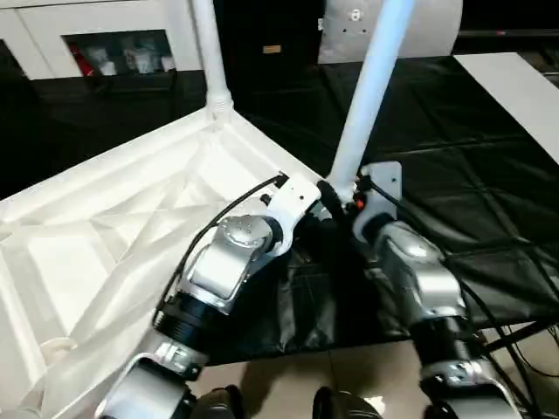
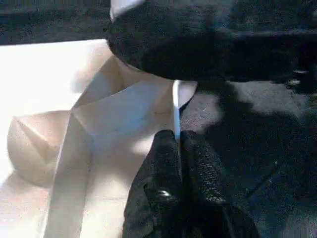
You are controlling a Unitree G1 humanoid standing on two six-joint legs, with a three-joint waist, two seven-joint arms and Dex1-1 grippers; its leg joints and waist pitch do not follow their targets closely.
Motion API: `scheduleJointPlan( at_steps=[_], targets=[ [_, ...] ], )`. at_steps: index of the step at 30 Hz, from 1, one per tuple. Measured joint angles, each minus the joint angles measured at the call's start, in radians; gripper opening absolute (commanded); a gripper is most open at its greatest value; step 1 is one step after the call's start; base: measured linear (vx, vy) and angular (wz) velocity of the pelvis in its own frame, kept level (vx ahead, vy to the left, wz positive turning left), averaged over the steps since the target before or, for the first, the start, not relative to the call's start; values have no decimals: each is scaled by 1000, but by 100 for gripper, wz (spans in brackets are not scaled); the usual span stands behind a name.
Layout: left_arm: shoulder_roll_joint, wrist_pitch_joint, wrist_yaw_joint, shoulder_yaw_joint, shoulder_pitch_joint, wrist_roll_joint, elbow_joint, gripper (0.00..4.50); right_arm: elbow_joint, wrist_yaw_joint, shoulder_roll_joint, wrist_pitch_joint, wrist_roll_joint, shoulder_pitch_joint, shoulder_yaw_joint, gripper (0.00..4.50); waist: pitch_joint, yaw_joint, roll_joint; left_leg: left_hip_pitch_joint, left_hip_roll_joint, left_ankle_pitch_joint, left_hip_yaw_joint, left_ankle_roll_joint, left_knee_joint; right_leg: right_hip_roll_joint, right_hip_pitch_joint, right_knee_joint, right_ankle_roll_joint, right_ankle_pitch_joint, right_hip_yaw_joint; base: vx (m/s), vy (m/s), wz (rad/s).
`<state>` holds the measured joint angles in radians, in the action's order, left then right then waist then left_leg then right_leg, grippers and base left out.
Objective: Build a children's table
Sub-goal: Rotate leg to tighten
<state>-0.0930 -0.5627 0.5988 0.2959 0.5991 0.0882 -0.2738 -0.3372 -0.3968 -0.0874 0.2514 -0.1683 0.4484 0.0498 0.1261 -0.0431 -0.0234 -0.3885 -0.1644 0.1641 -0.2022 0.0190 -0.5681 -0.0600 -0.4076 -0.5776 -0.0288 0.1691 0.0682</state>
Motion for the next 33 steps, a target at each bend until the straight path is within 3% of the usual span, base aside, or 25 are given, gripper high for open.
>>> scheduleJointPlan(
  at_steps=[6,12,14,17,21,33],
  targets=[
    [-150,124,182,11,-12,-33,-4,0,91,-306,-205,-10,-68,-73,-12,447,0,-9,0,-2,-1,0,0,-1,0,1,-3,-1,0,0,1,0,0,0],
    [-289,272,422,36,-23,-76,-20,0,100,-563,-357,-44,-97,-80,-42,447,1,-24,1,-4,-1,0,0,0,0,0,-3,0,0,0,1,0,0,0],
    [-341,327,525,51,-22,-91,-27,0,100,-671,-395,-52,-110,-79,-76,447,1,-33,1,-5,-1,0,0,-1,-1,0,-3,0,0,0,1,0,0,0],
    [-370,376,615,70,-19,-95,-30,0,99,-752,-419,-71,-108,-73,-112,447,1,-49,2,-5,-1,0,0,-1,-1,0,-3,0,0,0,1,0,0,0],
    [-403,430,726,104,-6,-114,-41,0,94,-865,-452,-135,-94,-56,-176,447,3,-49,4,-5,0,0,0,0,-2,-1,-3,-1,0,0,1,0,0,0],
    [-421,530,875,150,40,-122,-104,0,69,-1056,-463,-207,-92,-3,-283,346,5,-50,7,-5,0,0,0,0,-2,-1,-3,-1,0,0,1,0,0,0]
  ],
)
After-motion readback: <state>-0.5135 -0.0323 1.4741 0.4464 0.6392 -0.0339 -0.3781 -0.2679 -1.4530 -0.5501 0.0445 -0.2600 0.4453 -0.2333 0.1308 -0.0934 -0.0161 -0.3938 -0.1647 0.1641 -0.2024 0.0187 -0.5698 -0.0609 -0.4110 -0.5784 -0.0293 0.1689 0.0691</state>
